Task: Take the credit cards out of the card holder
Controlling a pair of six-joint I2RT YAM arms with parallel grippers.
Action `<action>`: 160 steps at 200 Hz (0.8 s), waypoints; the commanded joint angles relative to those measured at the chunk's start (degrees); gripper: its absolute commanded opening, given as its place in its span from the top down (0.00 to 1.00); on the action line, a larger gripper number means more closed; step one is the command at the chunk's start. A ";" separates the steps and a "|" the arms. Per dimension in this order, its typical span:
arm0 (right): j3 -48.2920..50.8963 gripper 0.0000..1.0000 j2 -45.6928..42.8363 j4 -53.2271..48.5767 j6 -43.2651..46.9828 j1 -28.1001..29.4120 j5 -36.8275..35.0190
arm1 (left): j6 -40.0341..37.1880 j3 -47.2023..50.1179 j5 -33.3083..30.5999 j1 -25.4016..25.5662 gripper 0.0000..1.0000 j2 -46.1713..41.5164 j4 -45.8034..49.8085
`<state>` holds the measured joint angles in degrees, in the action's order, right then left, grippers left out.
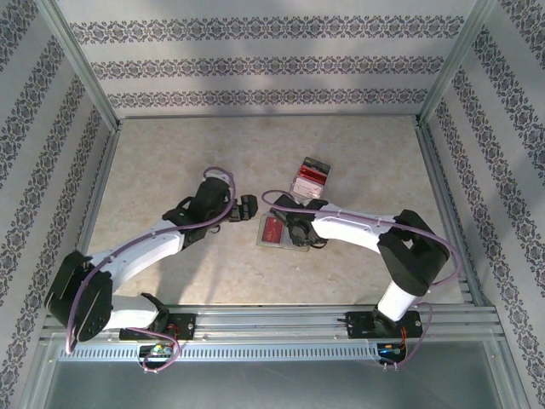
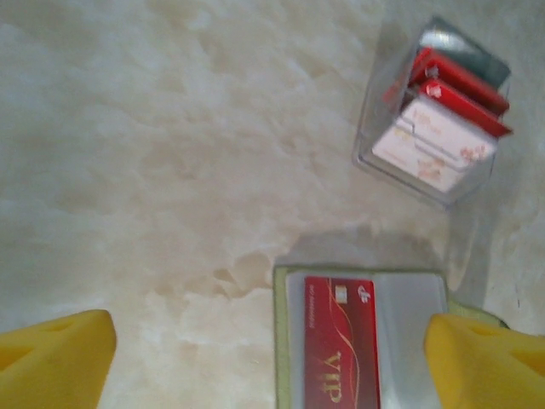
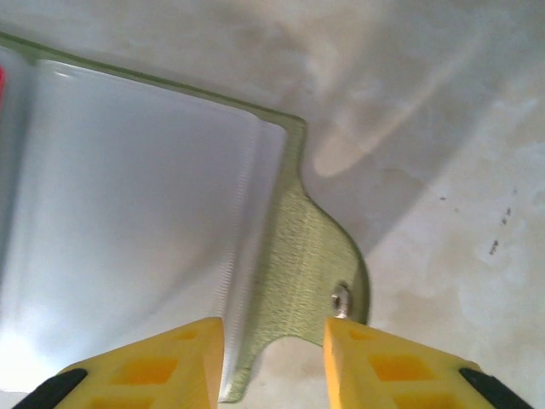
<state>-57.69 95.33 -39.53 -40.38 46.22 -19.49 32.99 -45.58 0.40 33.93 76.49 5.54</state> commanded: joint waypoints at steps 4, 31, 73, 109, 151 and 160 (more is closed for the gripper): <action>2.61 0.67 -2.93 1.14 -1.53 -1.02 -0.13 | -0.98 -0.80 -0.46 2.51 0.16 3.65 -0.48; 3.46 0.68 -6.23 2.83 -1.76 -1.39 1.71 | 0.79 0.62 2.55 3.50 0.30 6.96 -3.36; 3.18 0.68 -13.06 3.80 -2.49 -1.65 2.03 | 1.65 0.90 7.44 4.64 0.38 12.13 -7.05; 4.46 0.66 -15.17 9.04 -4.50 -2.84 9.25 | 2.89 0.98 9.96 5.43 0.55 15.80 -9.90; 6.52 0.68 -11.54 19.41 -7.08 -4.70 20.33 | 5.14 2.72 12.25 5.86 0.64 18.51 -13.06; 7.15 0.69 -10.35 21.80 -7.48 -5.27 22.65 | 5.40 3.01 12.42 6.03 0.67 18.76 -13.37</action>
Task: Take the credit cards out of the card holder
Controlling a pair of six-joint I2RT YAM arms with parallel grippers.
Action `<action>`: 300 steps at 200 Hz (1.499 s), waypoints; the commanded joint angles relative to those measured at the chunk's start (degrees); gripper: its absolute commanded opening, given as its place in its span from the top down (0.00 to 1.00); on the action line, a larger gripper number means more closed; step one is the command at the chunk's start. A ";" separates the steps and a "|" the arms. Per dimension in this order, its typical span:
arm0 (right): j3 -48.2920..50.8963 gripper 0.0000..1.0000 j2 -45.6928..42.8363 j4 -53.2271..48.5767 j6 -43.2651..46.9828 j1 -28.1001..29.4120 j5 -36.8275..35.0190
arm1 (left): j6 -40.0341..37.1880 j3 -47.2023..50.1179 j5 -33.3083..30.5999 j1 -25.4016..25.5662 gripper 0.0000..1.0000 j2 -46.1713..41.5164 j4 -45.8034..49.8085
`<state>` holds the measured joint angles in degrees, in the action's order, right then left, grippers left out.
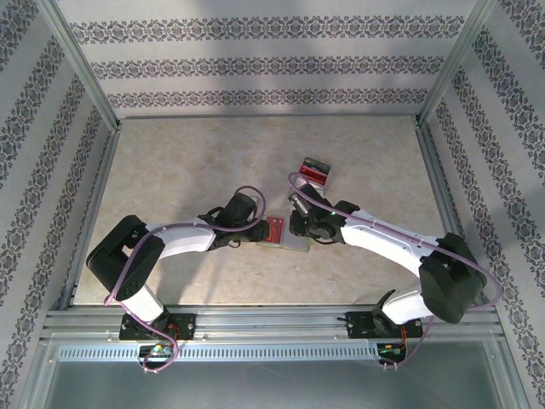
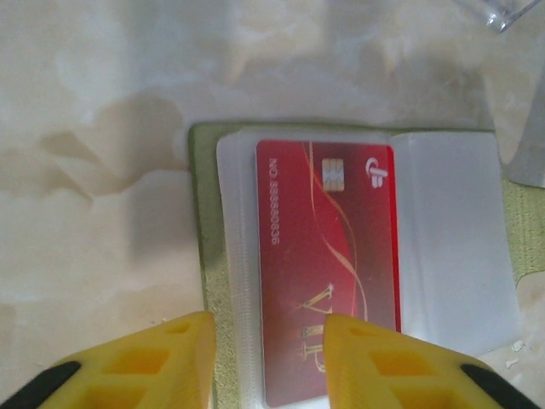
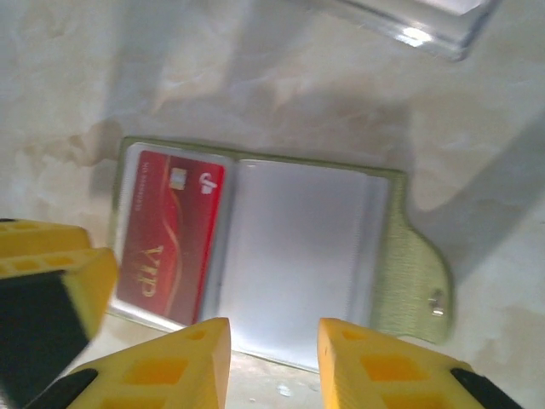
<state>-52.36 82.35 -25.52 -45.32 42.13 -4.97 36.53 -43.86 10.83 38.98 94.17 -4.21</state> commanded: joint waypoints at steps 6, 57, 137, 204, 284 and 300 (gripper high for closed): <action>2.35 0.69 3.47 9.77 -2.95 -1.74 10.01 | 2.04 1.44 2.00 1.14 0.67 1.18 -3.88; 6.94 0.74 9.67 24.48 -7.37 -6.21 22.12 | 2.84 2.20 1.93 2.48 0.76 1.28 -5.20; 6.63 0.76 13.74 25.52 -6.88 -6.36 22.15 | 3.37 2.60 0.04 3.05 0.83 0.50 -4.49; 8.58 0.76 10.90 24.78 -6.91 -6.72 20.45 | 2.40 0.59 -2.46 3.07 0.84 -3.02 -1.51; 9.72 0.76 10.12 25.17 -7.31 -6.76 20.18 | 2.31 -2.71 -0.84 3.12 0.90 3.06 -3.51; 9.91 0.75 9.78 25.14 -7.35 -6.71 19.91 | 2.39 -2.94 -0.16 3.12 0.92 4.10 -4.03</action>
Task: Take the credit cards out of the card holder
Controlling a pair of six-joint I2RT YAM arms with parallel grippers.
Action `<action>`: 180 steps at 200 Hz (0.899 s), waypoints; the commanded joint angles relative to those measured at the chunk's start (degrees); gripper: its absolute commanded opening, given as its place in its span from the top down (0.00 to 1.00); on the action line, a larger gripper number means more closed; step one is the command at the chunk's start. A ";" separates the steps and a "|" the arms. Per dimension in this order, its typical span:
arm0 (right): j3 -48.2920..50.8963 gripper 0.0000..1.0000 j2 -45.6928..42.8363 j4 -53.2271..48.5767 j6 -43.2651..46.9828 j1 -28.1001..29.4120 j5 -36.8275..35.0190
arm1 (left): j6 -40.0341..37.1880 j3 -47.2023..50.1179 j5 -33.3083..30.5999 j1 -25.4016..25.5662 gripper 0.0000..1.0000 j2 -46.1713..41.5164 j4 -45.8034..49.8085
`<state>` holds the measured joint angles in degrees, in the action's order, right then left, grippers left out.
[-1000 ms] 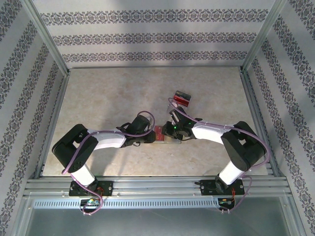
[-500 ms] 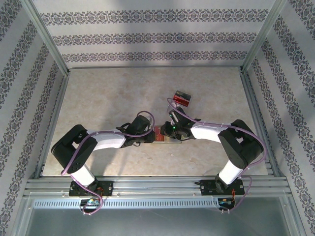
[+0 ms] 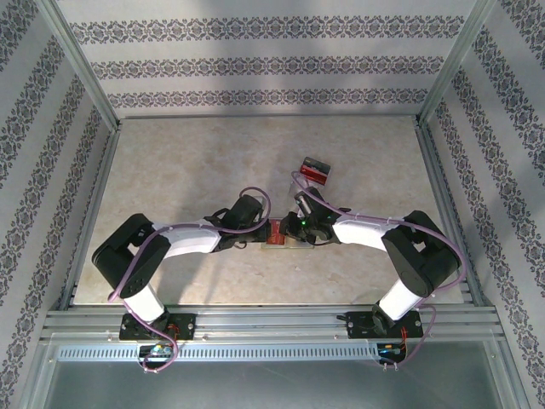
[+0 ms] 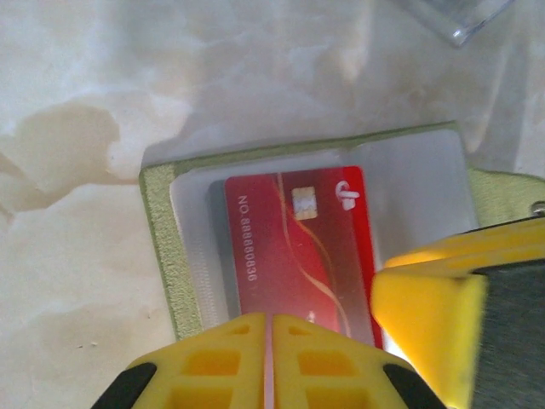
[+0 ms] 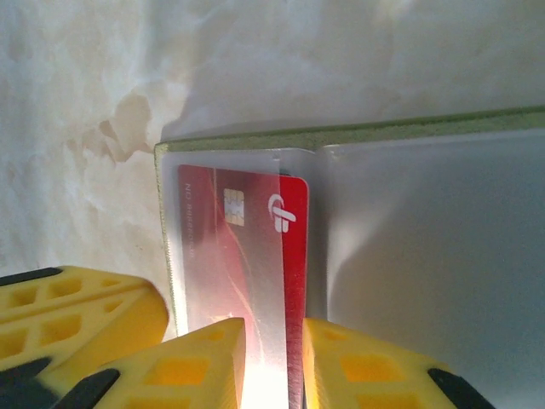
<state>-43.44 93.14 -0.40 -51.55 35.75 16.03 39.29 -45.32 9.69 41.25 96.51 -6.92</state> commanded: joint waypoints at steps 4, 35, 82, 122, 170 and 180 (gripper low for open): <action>1.07 0.75 -1.16 0.05 -1.17 -0.39 -1.20 | -0.35 -1.49 1.15 0.84 0.92 1.96 -1.52; 1.43 0.75 -1.74 -0.04 -1.19 -0.42 -1.71 | 0.22 -1.49 1.67 0.85 0.94 3.19 -1.55; 1.76 0.75 -0.17 2.50 -0.97 -1.04 -0.02 | 0.16 -1.04 1.29 0.76 0.95 3.07 -0.21; 2.30 0.76 0.81 6.79 -1.49 -1.86 2.74 | 0.35 -1.02 1.64 0.76 0.96 3.38 -0.38; 3.51 0.76 1.47 9.38 -2.19 -2.71 4.15 | 0.22 -1.26 1.73 0.76 0.96 3.47 0.06; 3.86 0.76 1.66 10.51 -2.49 -2.91 4.84 | 0.26 -1.19 1.73 0.76 0.96 3.47 -0.01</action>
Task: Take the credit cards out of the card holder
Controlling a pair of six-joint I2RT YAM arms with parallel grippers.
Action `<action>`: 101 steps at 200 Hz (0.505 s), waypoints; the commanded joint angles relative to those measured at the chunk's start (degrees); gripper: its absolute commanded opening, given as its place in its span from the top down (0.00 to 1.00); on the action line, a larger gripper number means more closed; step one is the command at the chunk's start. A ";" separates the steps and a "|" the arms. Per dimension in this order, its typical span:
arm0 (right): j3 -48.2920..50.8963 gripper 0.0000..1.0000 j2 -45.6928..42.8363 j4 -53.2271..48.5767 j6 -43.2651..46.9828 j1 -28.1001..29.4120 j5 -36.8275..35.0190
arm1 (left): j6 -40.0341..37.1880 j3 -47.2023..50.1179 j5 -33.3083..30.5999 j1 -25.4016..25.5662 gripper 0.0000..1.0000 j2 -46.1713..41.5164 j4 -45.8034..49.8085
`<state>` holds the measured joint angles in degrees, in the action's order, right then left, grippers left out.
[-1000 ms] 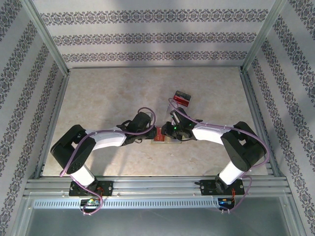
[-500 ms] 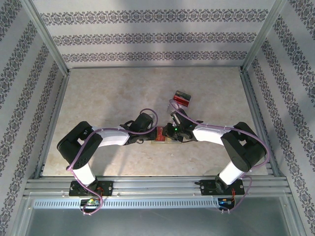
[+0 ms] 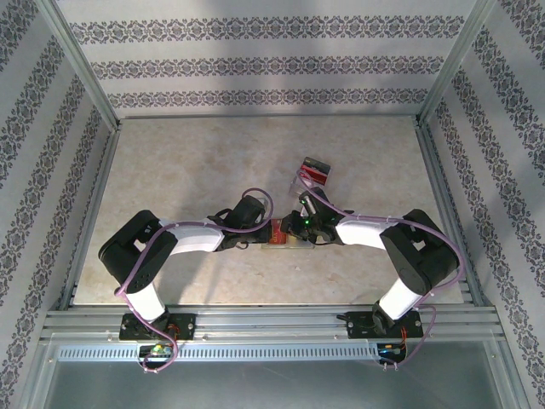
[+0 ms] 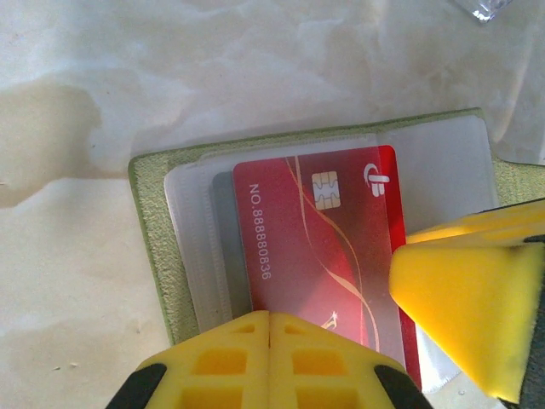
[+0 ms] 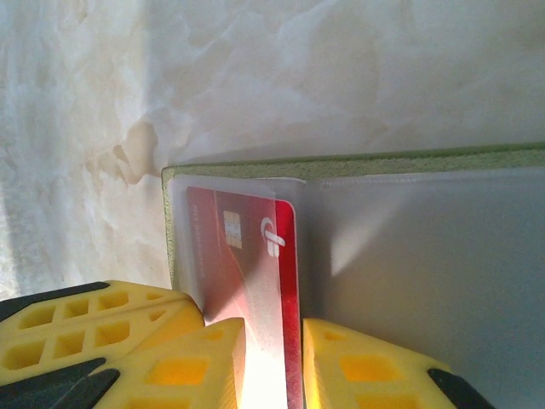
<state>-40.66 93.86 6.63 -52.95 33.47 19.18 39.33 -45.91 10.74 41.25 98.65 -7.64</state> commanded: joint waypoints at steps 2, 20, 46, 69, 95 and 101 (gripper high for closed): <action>1.22 0.76 0.96 3.83 -1.23 -0.63 1.90 | 0.22 -0.65 0.71 0.76 0.95 1.34 0.77; 2.43 0.76 1.32 8.37 -2.59 -1.05 4.33 | 0.22 -0.59 0.78 0.76 0.96 1.50 0.72; 4.07 0.76 1.48 14.94 -4.25 -1.39 7.70 | 0.22 -0.51 0.95 0.80 0.96 1.60 0.70; 4.95 0.76 1.24 17.54 -4.71 -1.48 9.17 | 0.13 -0.57 1.44 0.76 0.96 1.46 0.62; 5.67 0.76 1.31 19.72 -5.19 -1.65 10.60 | 0.13 -0.37 1.39 0.76 0.96 1.08 0.34; 5.92 0.77 1.32 20.32 -5.32 -1.70 10.90 | 0.13 -0.39 1.39 0.76 0.96 1.06 0.41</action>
<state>-35.81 94.59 20.69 -57.12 31.97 26.61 39.33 -45.91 10.76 41.25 98.65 -7.73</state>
